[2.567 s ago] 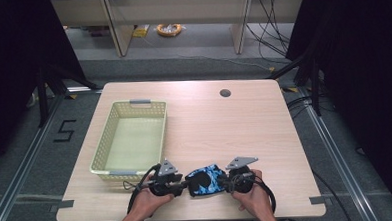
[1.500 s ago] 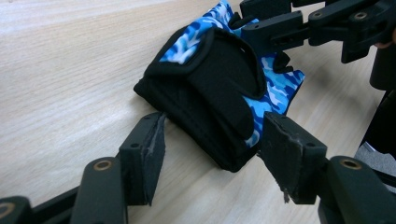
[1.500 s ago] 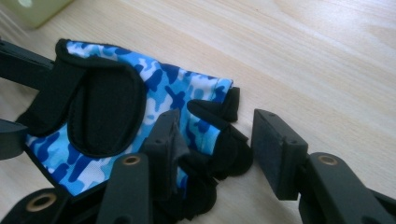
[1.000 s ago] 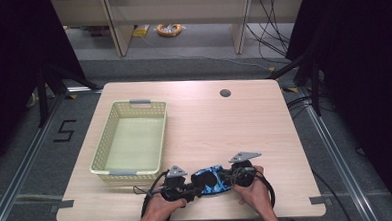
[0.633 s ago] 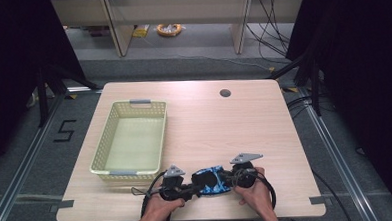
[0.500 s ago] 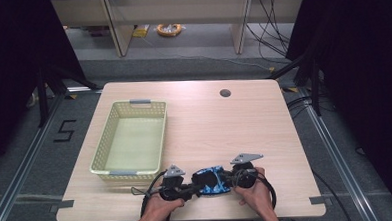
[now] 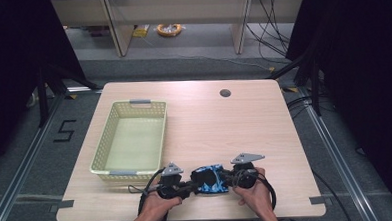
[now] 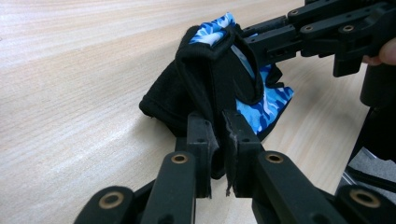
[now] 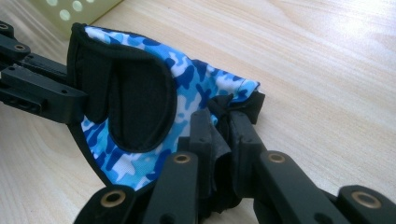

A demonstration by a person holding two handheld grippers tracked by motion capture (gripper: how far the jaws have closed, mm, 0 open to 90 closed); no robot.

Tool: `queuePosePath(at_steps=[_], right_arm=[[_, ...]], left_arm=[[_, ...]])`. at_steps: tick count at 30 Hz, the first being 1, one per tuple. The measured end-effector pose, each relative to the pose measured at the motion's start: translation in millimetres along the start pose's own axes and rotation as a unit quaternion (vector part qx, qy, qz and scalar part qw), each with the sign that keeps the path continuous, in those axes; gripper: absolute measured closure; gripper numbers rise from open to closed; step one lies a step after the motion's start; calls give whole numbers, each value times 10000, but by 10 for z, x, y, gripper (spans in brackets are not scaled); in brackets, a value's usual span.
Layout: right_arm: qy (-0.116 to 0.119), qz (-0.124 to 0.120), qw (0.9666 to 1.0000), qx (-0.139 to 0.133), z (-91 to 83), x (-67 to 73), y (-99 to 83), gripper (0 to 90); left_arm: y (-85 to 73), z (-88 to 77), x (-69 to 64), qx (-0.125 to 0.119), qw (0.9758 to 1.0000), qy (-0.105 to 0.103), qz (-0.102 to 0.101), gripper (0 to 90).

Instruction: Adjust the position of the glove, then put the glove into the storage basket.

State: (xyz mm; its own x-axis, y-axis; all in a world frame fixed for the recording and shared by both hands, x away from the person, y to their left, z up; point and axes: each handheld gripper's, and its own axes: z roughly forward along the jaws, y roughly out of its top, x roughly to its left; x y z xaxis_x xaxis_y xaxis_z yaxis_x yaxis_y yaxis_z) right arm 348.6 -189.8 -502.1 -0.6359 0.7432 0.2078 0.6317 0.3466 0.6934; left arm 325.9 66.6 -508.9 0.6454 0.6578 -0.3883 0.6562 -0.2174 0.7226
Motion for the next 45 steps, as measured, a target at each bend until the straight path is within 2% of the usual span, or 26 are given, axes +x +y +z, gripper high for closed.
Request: queuePosePath(at_steps=[7, 8, 11, 12, 14, 16, 21, 24, 26, 27, 29, 31, 33, 34, 35, 36, 37, 38, 41, 42, 43, 44, 45], right_arm=[[-25, -31, 10000, -80, 1, 34, 22, 820], [-3, 36, 10000, -80, 1, 52, 22, 821], [6, -124, 9998, -129, 10, 28, 30, 820], [20, -26, 9999, -155, 12, 38, 29, 820], [12, -53, 9999, -153, 8, 38, 36, 821], [-44, -99, 9998, -170, -15, 59, 74, 821], [73, -120, 9995, -265, -18, 70, 114, 821], [73, -219, 9995, -210, -39, 111, 185, 821], [107, -189, 9994, -276, -57, 156, 222, 822], [88, -315, 9990, -293, -72, 156, 241, 822], [168, -325, 9987, -347, -90, 177, 264, 822], [95, -369, 9986, -359, -117, 191, 281, 821], [155, -458, 9980, -408, -152, 224, 331, 822], [149, -390, 9984, -383, -171, 250, 358, 822], [223, -447, 9978, -426, -171, 243, 385, 822], [113, -416, 9979, -477, -183, 261, 412, 822], [179, -346, 9984, -410, -198, 281, 432, 822], [182, -480, 9974, -501, -197, 270, 478, 822], [189, -469, 9974, -522, -234, 282, 555, 822], [240, -511, 9970, -528, -247, 279, 598, 822], [189, -597, 9966, -543, -274, 293, 677, 822], [222, -518, 9971, -515, -291, 324, 711, 822], [210, -613, 9963, -558, -297, 323, 752, 822]], left_arm=[[8, -31, 19, -26, 10000, -40, -42, 816], [7, -34, 24, -1, 10000, -35, -28, 815], [3, -33, 31, 8, 10000, -38, -41, 815], [3, -34, 30, -14, 10000, -37, -53, 816], [4, -43, 28, -56, 10000, -27, -51, 816], [21, -79, 25, -84, 10000, -11, -26, 815], [29, -127, 23, -142, 9999, 12, -56, 815], [31, -186, 15, -217, 9997, 25, -66, 814], [40, -235, 7, -282, 9996, 36, -73, 814], [47, -256, 8, -323, 9994, 48, -65, 813], [63, -302, 7, -343, 9994, 5, -103, 813], [72, -322, 5, -328, 9994, 18, -84, 812], [92, -353, -9, -328, 9994, 47, -64, 812], [128, -394, -23, -362, 9993, 68, -47, 812], [150, -418, -25, -377, 9992, 87, -21, 812], [168, -436, -29, -390, 9992, 88, -48, 812], [200, -469, -32, -401, 9992, 81, -44, 812], [221, -490, -33, -405, 9991, 88, -36, 812], [281, -548, -41, -461, 9989, 106, -14, 812], [317, -583, -35, -455, 9989, 87, -15, 812], [367, -634, -33, -465, 9989, 91, 17, 812], [395, -662, -33, -484, 9987, 124, 37, 811], [395, -662, -33, -484, 9987, 124, 37, 811]])
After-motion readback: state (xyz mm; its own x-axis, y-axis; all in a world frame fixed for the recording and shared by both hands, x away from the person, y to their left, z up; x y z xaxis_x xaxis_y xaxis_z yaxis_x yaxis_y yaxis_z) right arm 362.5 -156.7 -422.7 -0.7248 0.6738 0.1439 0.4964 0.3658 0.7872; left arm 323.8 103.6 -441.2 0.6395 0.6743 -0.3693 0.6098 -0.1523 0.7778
